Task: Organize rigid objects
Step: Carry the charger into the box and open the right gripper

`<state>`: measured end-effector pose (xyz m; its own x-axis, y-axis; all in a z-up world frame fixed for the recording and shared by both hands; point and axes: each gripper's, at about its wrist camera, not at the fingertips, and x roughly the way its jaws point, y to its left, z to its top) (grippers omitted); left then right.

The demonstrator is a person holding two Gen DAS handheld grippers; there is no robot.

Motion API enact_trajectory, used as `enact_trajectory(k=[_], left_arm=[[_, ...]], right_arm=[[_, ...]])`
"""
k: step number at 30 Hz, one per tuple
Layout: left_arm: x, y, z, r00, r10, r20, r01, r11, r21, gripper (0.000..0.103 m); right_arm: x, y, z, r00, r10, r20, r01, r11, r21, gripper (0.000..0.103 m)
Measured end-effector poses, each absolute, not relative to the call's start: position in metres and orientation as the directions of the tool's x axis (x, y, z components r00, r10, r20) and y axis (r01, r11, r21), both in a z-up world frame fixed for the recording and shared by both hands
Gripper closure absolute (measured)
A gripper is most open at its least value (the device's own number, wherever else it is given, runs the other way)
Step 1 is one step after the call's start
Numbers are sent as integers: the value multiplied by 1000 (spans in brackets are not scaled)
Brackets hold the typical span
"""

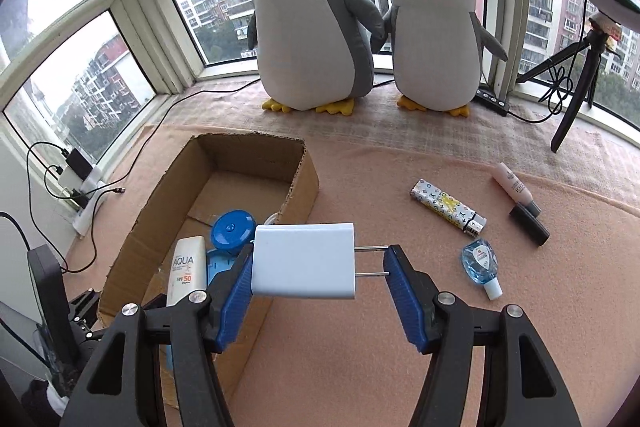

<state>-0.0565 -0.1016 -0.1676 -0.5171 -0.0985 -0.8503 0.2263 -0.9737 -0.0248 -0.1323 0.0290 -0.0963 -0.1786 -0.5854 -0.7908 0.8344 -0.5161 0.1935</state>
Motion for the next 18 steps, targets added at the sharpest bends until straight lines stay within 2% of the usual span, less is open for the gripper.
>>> enact_trajectory(k=[18], left_arm=[[-57,-101,-167,-518,-98,-850,227,-973,-26,43]], right_arm=[[-83,-50,-109,-83,-597,-798,910,-371,183,43]])
